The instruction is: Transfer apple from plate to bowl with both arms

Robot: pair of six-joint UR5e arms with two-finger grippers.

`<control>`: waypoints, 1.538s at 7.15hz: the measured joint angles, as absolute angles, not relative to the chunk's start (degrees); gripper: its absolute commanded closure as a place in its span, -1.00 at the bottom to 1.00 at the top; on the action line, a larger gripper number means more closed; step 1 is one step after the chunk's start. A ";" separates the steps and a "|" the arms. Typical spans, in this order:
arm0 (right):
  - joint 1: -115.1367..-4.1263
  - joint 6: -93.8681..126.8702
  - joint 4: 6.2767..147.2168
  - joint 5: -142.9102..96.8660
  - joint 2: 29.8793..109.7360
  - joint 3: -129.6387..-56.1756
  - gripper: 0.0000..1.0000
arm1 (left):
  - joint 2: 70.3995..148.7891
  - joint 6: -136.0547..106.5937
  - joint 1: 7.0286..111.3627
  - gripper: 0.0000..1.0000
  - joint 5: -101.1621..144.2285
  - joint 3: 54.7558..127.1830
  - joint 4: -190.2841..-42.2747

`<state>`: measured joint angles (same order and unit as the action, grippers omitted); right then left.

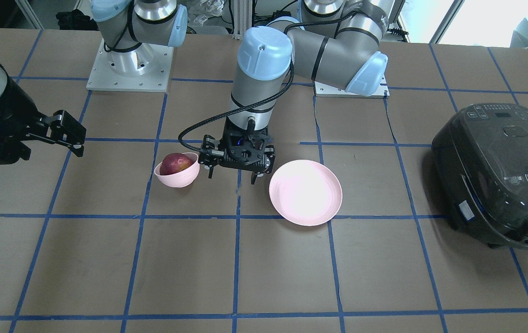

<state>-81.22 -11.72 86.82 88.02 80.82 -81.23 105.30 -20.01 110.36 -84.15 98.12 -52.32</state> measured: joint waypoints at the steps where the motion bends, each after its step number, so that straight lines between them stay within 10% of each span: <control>1: -81.29 -11.14 86.78 88.04 80.84 -81.29 -1.00 | 102.92 -16.33 106.74 -1.00 -84.08 97.93 -56.42; 11: -84.66 -4.55 86.77 88.94 81.27 -80.77 -1.00 | 90.80 0.71 93.13 -1.00 -89.98 90.98 -79.82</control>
